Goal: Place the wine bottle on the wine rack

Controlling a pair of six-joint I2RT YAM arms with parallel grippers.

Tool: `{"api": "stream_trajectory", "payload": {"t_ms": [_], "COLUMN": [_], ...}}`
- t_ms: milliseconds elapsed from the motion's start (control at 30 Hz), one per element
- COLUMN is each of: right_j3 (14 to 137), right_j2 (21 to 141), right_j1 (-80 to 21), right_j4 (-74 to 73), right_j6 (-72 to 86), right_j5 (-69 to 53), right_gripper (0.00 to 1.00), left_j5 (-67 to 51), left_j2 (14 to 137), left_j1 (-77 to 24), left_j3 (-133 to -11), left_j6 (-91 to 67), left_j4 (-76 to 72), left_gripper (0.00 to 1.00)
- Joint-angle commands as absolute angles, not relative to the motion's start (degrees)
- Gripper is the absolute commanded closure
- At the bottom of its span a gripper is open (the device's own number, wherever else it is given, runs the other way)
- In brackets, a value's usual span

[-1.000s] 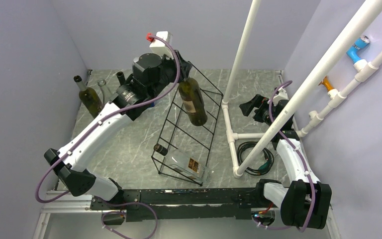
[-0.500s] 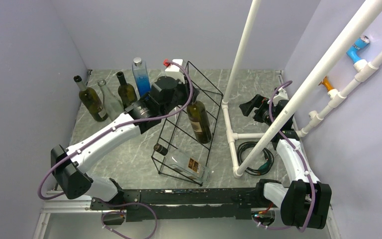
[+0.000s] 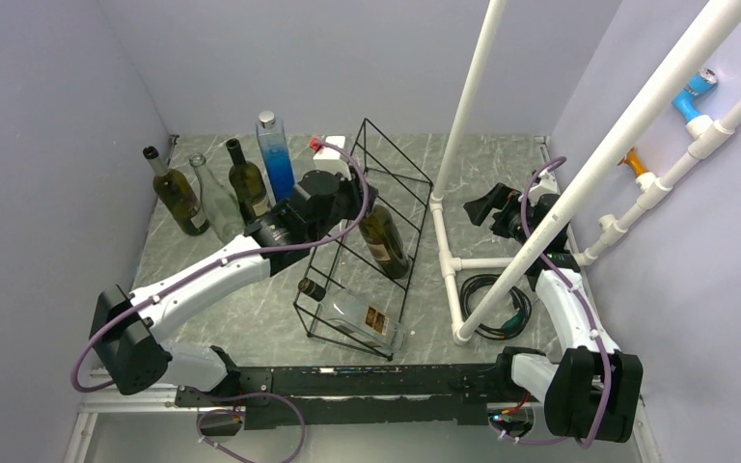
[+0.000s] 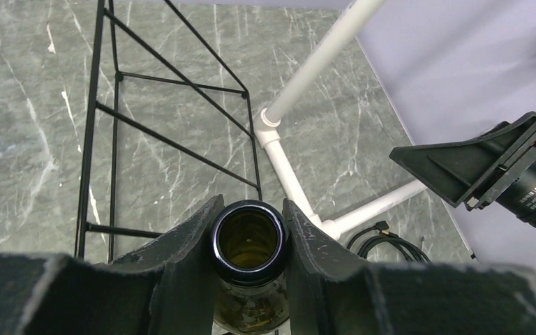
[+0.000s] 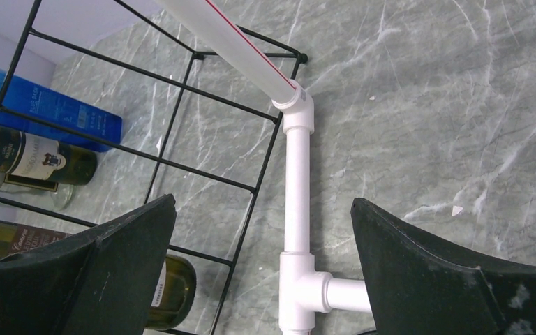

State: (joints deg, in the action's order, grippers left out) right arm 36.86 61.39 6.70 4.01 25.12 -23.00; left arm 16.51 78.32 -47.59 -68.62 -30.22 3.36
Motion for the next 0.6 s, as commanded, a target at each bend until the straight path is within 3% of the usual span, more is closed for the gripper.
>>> {"api": "stream_trajectory", "payload": {"t_ms": [0,567], "right_j3": [36.89,37.01], "right_j2": [60.61,61.07], "right_j1": [6.64,6.60], "right_j4": [7.32,7.32], "right_j6": [25.31,25.32], "right_j5": [-23.42,-23.50], "right_gripper": [0.00,0.00], "left_j5": [17.94,20.09], "left_j2": [72.97,69.00], "left_j1": [-47.87,-47.06], "left_j3": [-66.87,-55.12], "left_j6": [-36.17,-47.72], "left_j4": [-6.15,-9.26], "left_gripper": [1.00,1.00]}}
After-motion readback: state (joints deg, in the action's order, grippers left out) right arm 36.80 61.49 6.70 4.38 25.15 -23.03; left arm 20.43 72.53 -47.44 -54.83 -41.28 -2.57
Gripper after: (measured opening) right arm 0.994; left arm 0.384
